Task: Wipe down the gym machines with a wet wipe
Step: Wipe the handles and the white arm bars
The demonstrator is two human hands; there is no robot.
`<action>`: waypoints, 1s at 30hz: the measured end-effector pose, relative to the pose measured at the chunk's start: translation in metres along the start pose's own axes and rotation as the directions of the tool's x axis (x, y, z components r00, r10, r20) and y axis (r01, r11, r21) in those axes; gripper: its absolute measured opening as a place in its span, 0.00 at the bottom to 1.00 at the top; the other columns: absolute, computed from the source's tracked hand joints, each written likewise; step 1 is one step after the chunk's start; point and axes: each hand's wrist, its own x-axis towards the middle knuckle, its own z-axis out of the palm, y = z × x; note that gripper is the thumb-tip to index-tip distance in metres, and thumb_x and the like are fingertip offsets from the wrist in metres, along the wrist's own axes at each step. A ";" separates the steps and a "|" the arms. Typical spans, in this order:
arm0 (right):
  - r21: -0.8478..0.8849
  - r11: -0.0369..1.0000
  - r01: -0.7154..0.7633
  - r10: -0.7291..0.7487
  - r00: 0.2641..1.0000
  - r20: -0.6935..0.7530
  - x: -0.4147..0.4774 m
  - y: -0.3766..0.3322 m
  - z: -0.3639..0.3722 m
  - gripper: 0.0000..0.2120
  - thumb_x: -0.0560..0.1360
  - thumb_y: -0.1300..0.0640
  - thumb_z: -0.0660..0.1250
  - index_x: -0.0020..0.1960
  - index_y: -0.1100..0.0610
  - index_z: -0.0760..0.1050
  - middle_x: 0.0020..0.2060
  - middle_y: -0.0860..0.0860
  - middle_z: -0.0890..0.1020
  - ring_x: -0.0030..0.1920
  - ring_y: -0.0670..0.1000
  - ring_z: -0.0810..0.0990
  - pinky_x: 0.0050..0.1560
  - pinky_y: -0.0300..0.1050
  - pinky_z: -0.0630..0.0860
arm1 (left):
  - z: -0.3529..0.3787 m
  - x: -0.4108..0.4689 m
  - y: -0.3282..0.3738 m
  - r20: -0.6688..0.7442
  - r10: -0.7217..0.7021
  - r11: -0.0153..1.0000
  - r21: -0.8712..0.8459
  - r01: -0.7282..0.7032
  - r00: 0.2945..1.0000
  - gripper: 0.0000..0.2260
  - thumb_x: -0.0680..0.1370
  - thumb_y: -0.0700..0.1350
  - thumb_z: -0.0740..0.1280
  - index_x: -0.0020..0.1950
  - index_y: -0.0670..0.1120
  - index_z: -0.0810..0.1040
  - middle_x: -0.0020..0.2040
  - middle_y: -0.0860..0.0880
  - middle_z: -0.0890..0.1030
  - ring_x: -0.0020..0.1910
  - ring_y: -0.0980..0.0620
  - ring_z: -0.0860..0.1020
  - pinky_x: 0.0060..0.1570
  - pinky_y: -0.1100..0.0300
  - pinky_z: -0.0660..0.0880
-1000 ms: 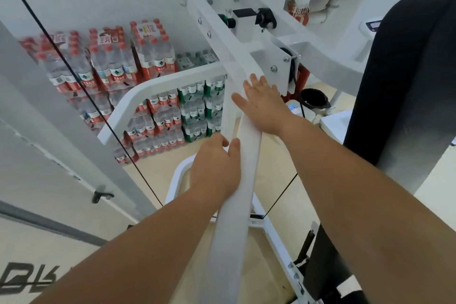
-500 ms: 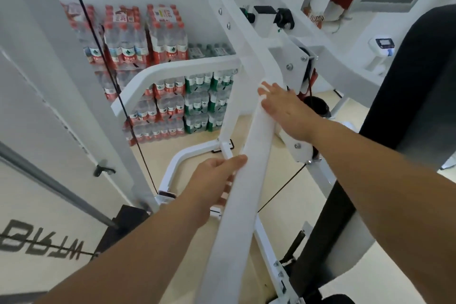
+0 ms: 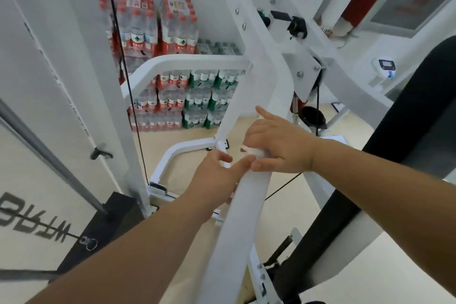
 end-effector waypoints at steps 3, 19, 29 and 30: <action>-0.042 0.983 -0.181 0.182 0.983 0.036 0.011 0.033 -0.012 0.48 0.74 0.22 0.34 0.53 0.55 0.81 0.49 0.51 0.81 0.59 0.54 0.77 0.80 0.56 0.39 | -0.001 0.002 0.001 -0.003 -0.011 0.999 0.033 0.011 1.000 0.24 0.73 0.63 0.72 0.57 0.47 0.73 0.47 0.49 0.83 0.26 0.61 0.79 0.24 0.65 0.73; 0.789 0.395 -0.471 0.812 0.580 -0.060 -0.013 -0.062 0.049 0.44 0.76 0.26 0.40 0.82 0.51 0.36 0.81 0.48 0.34 0.80 0.48 0.31 0.78 0.49 0.31 | 0.021 0.010 0.026 -0.037 0.340 0.899 0.307 -0.313 0.940 0.13 0.85 0.53 0.56 0.65 0.51 0.73 0.64 0.53 0.76 0.62 0.54 0.73 0.62 0.55 0.70; 0.996 -0.071 0.049 0.845 0.533 0.034 0.010 0.005 0.028 0.38 0.84 0.39 0.54 0.83 0.48 0.35 0.81 0.44 0.35 0.81 0.45 0.42 0.81 0.50 0.46 | 0.060 0.020 0.040 0.035 0.352 0.691 0.665 -0.285 0.935 0.18 0.86 0.51 0.51 0.75 0.51 0.66 0.69 0.51 0.74 0.68 0.50 0.71 0.57 0.60 0.62; 0.992 -0.086 0.091 0.839 0.544 0.023 0.006 -0.006 0.035 0.38 0.84 0.41 0.55 0.83 0.48 0.35 0.82 0.45 0.39 0.81 0.46 0.46 0.80 0.47 0.51 | 0.060 0.020 0.040 0.036 0.364 0.679 0.674 -0.292 0.931 0.19 0.86 0.51 0.51 0.76 0.52 0.66 0.69 0.53 0.73 0.68 0.53 0.70 0.58 0.61 0.61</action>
